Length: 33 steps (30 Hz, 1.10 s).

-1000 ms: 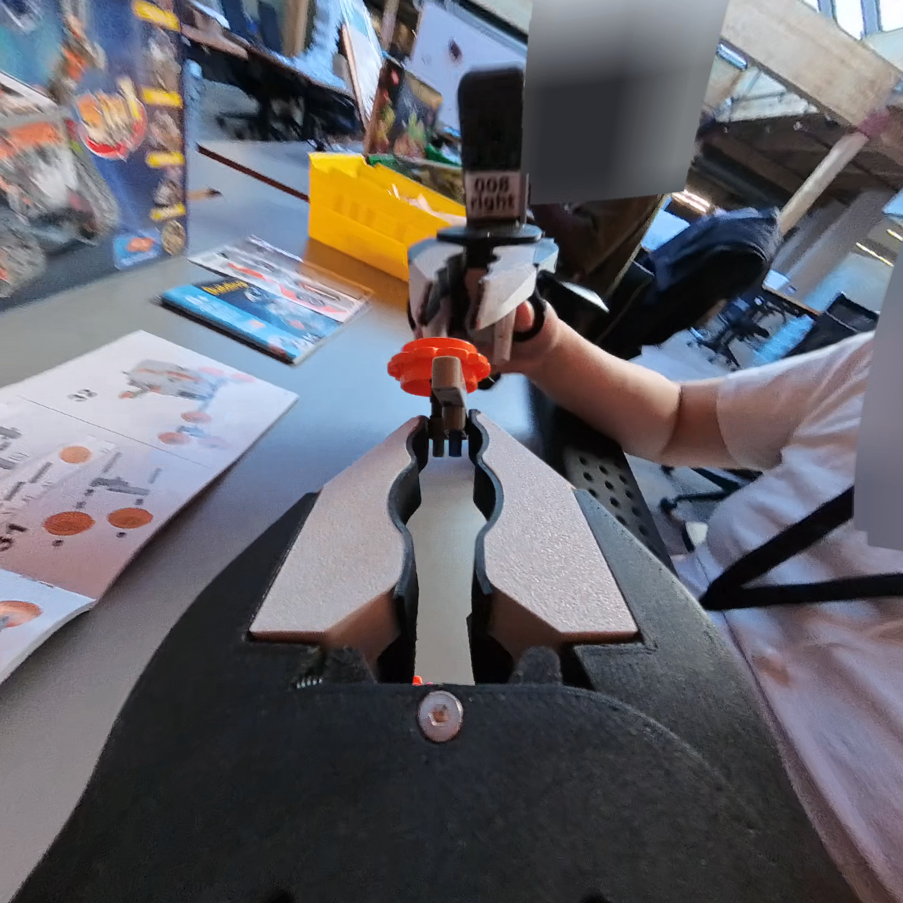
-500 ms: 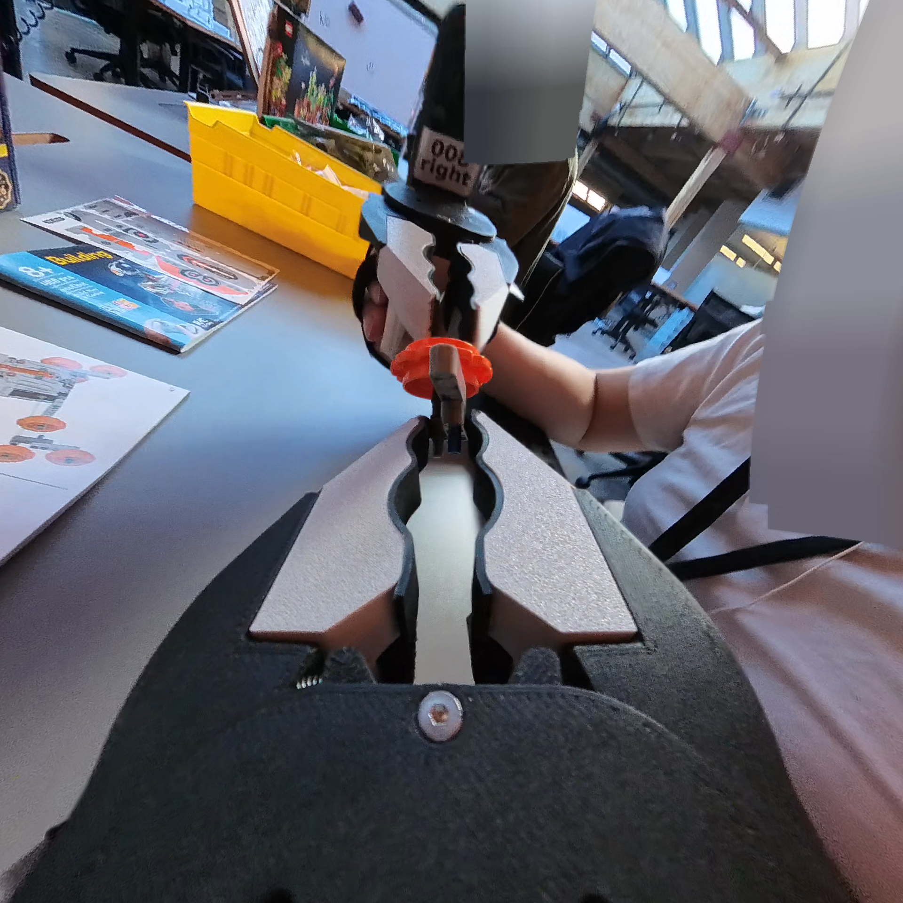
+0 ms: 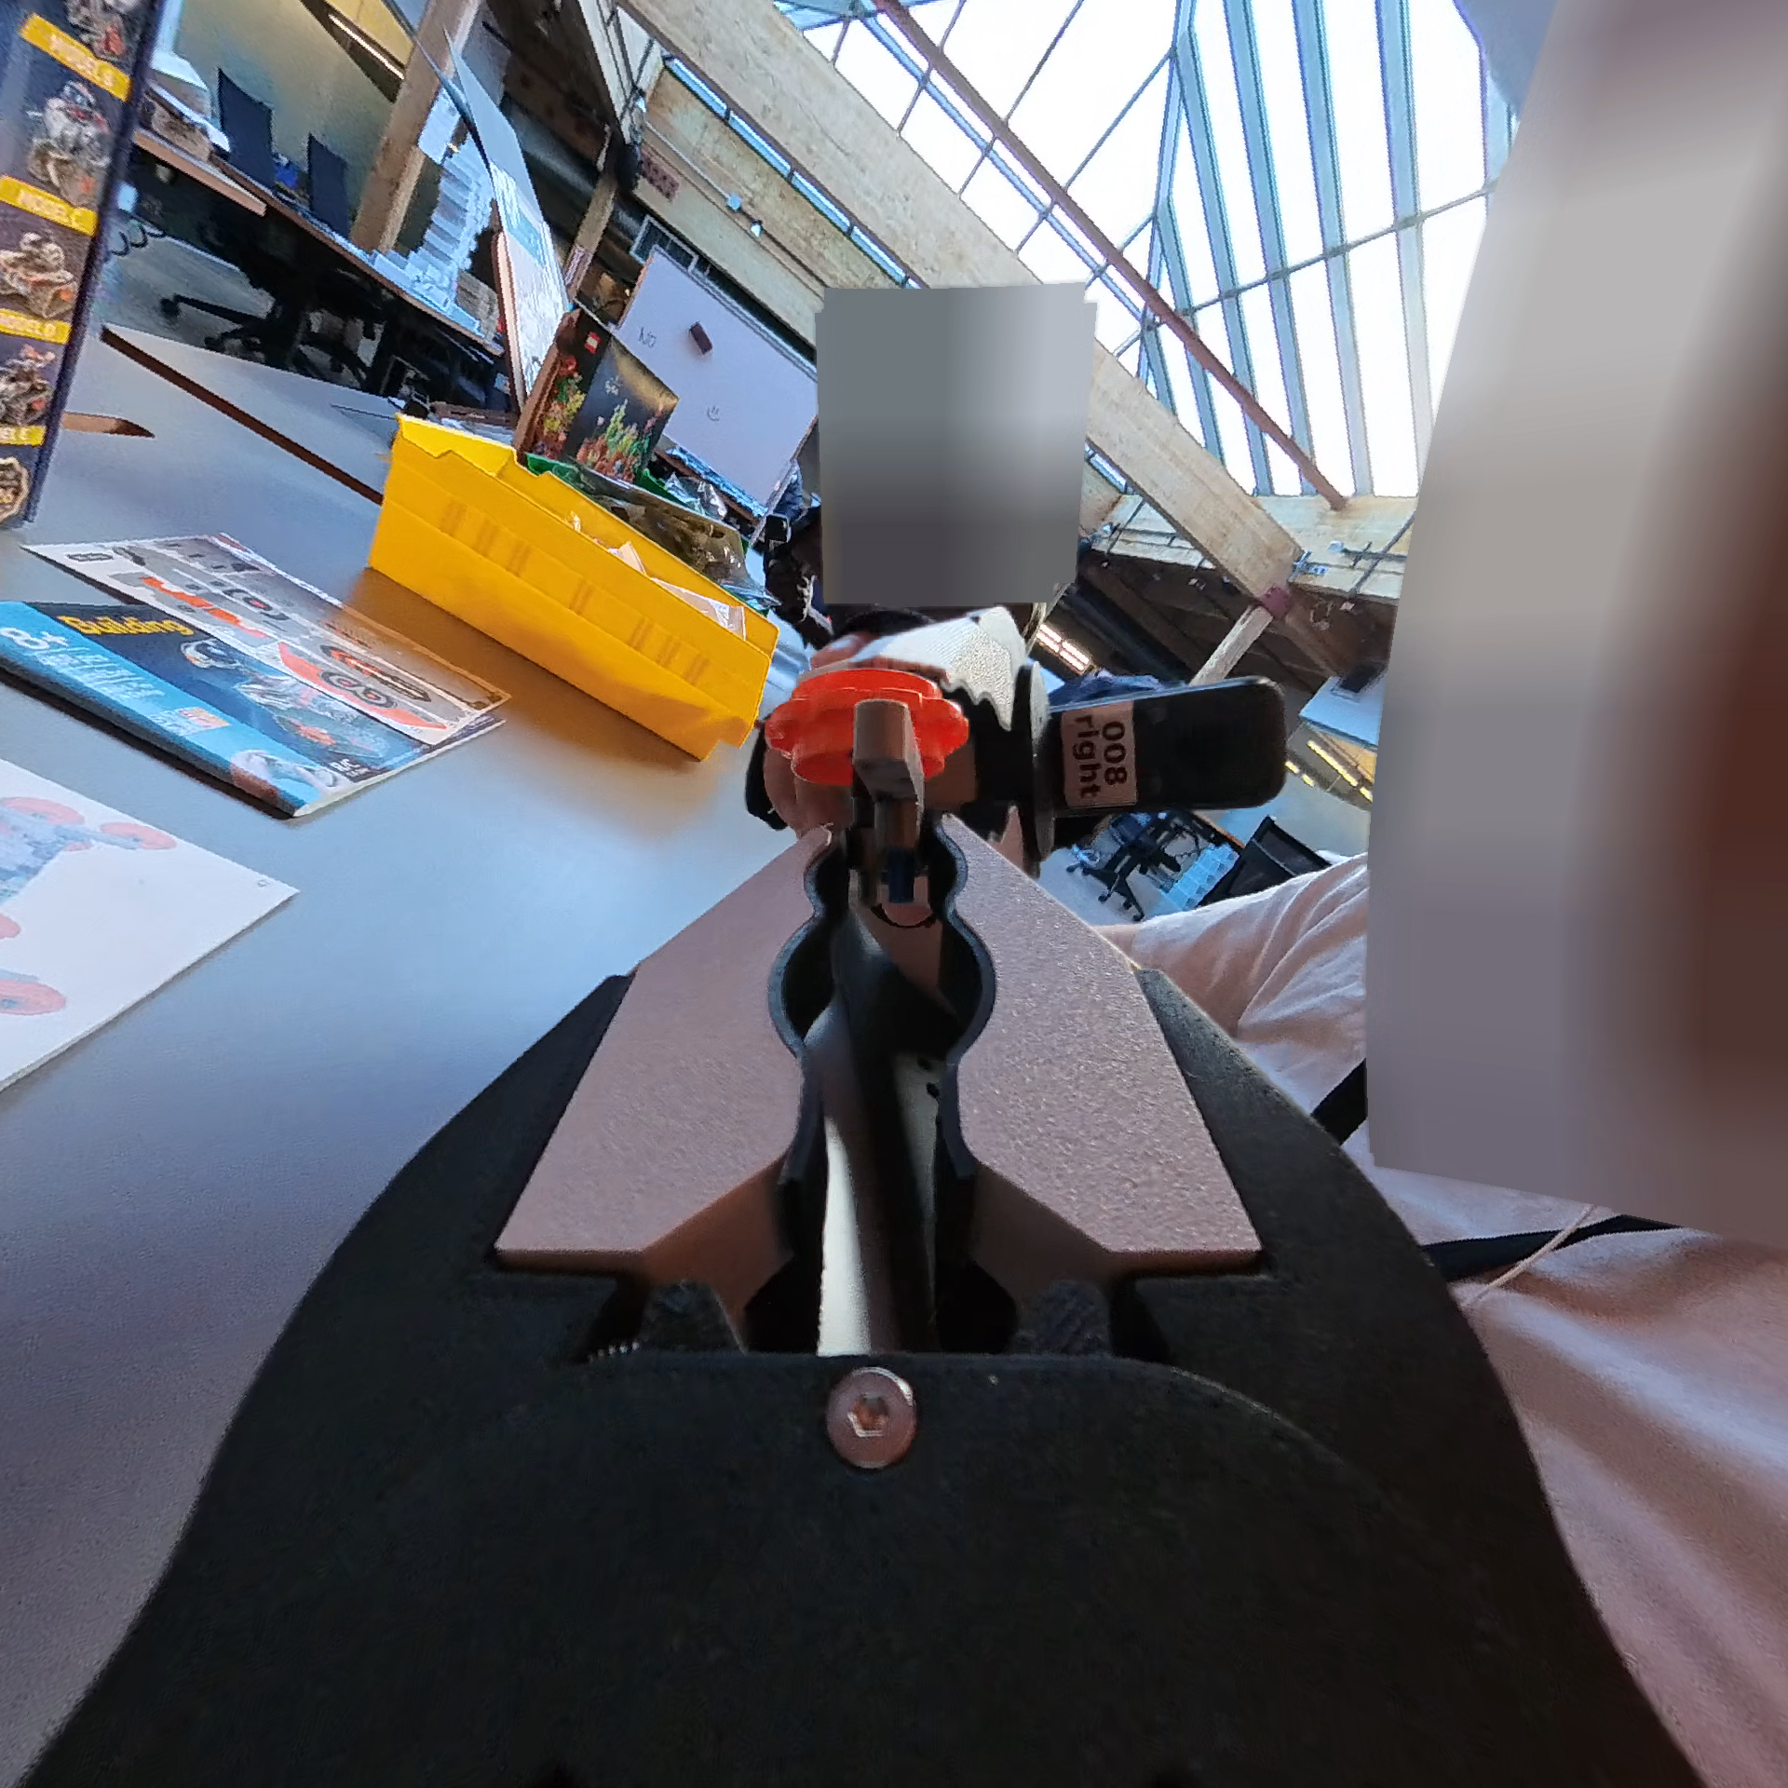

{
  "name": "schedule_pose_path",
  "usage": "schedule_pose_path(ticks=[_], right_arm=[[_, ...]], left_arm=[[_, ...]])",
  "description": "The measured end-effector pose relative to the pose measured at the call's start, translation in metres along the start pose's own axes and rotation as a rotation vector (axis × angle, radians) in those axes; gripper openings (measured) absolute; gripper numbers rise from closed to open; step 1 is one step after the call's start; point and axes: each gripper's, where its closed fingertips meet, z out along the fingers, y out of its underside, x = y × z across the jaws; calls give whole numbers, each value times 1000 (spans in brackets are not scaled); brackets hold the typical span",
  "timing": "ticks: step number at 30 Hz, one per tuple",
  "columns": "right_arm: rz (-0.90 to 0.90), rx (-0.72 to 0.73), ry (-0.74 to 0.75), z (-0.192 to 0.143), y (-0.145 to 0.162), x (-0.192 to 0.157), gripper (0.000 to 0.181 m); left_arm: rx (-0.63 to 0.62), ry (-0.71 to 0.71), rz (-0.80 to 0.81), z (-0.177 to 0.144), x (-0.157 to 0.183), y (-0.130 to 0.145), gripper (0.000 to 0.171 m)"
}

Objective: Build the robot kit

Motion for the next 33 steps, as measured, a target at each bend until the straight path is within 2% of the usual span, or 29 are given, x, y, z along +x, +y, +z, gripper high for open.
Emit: schedule_pose_path(ticks=[9, 17, 22, 28, 33], right_arm=[[99, -44, 51, 5, -2, 3, 39], [86, -55, 99, 4, 1, 8, 36], [128, -48, 100, 7, 1, 8, 42], [165, -47, 116, 6, 2, 12, 36], [301, -31, 104, 8, 4, 13, 38]], left_arm=[[48, -3, -13, 6, 2, -4, 13], [97, 2, -65, 9, 0, -7, 14], [137, -10, -95, 10, -3, -10, 13], [164, 23, -156, 12, -4, -11, 13], [176, 8, -158, 12, -8, -10, 13]])
